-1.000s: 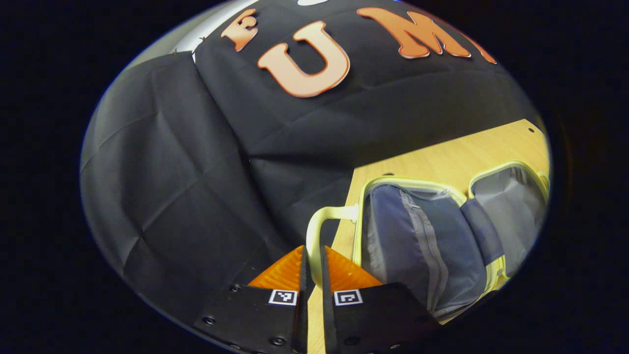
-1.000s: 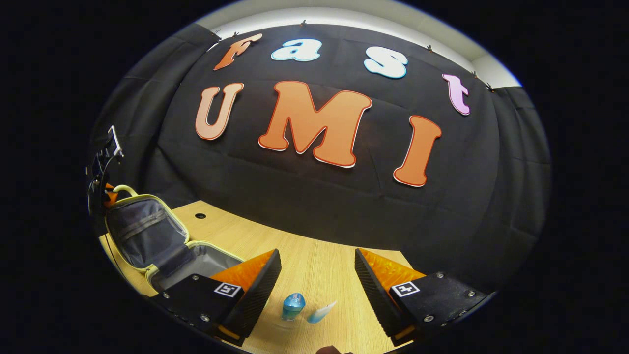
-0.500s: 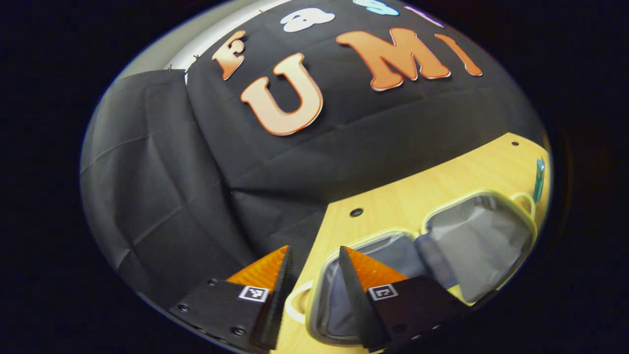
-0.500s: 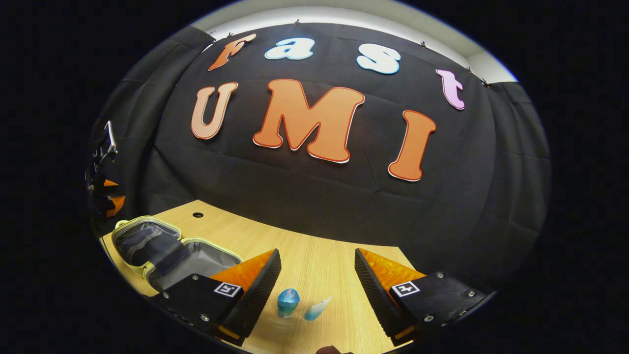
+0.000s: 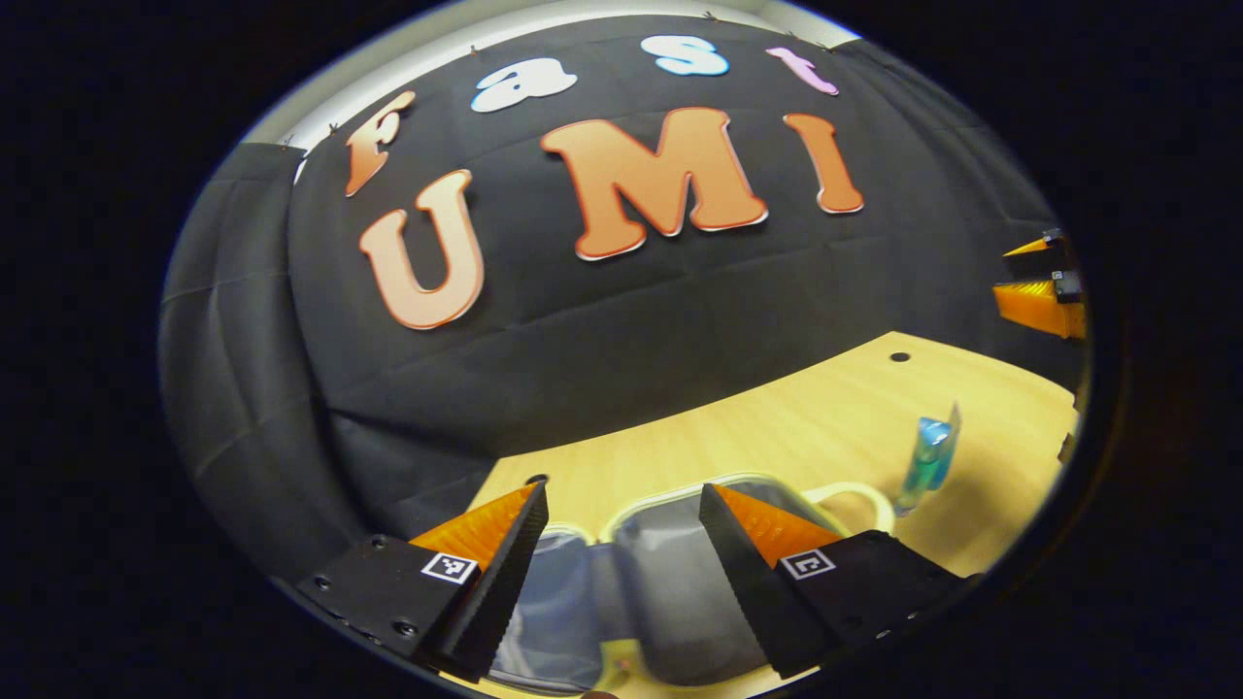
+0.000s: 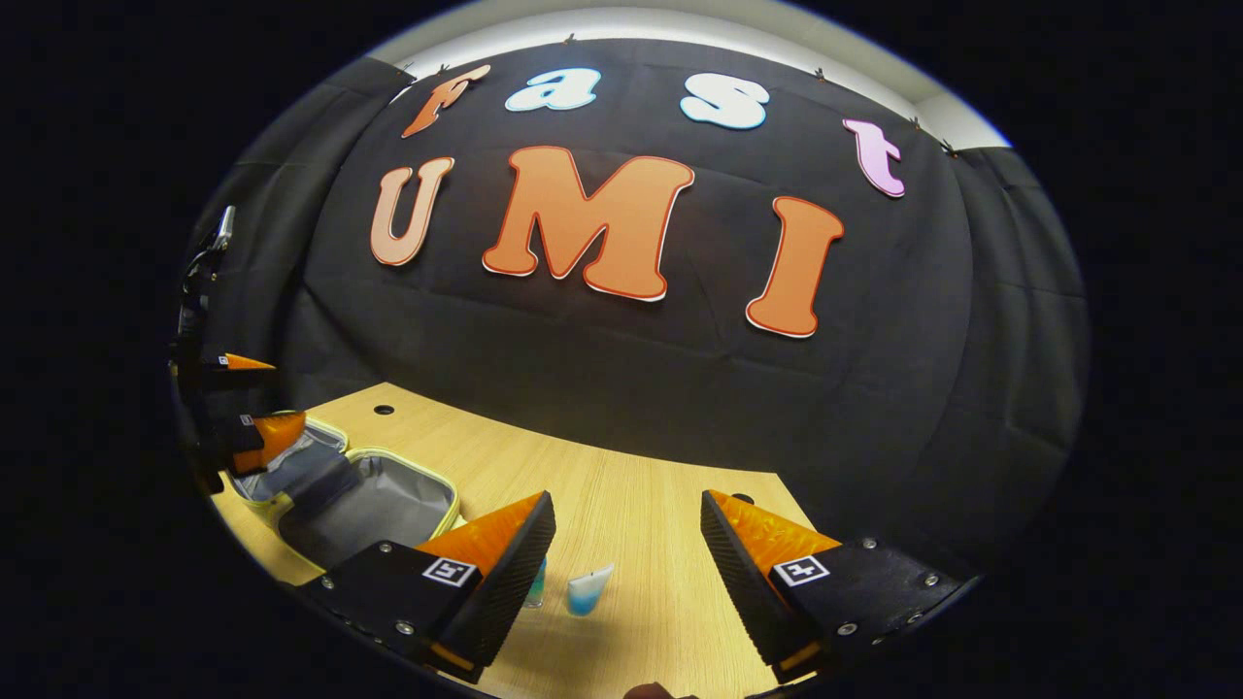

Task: First open the suitcase, pack the skin care products into it, and then close the suitcase.

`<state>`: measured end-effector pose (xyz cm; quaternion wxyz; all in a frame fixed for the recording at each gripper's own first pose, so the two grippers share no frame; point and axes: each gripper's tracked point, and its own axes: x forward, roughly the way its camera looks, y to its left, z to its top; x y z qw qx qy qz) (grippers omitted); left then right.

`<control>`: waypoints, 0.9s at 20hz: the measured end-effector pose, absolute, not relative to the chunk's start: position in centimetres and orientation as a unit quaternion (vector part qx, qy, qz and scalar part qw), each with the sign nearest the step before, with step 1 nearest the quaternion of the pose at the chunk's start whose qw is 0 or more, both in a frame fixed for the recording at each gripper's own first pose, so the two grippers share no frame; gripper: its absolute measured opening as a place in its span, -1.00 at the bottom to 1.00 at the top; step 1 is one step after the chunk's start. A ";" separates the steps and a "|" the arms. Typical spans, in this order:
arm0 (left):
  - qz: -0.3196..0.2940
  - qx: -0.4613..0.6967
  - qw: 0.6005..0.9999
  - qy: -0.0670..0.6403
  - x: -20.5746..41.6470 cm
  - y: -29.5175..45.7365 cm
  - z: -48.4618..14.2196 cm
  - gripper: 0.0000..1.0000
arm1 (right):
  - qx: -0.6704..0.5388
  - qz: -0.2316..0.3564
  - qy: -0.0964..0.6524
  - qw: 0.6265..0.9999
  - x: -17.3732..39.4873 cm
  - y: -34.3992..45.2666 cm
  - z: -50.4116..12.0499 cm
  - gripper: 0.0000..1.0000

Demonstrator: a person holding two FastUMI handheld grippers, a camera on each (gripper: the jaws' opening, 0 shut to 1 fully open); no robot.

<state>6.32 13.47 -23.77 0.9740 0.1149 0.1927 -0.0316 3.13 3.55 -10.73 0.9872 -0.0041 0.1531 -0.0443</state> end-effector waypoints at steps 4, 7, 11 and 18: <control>-0.084 0.093 0.973 0.191 5.9 5.7 -24.5 0.94 | 0.003 -0.030 0.163 0.986 2.8 2.9 -12.0 0.91; -0.122 0.082 0.968 0.205 5.1 0.6 -26.3 0.94 | 0.016 -0.022 0.176 0.984 2.7 2.5 -13.6 0.91; -0.161 0.056 0.960 0.220 3.7 -5.4 -29.4 0.95 | 0.013 -0.012 0.191 0.981 2.9 1.7 -16.1 0.91; -0.172 0.048 0.957 0.230 5.6 -10.6 -34.4 0.95 | 0.001 0.015 0.204 0.979 3.3 1.4 -20.8 0.91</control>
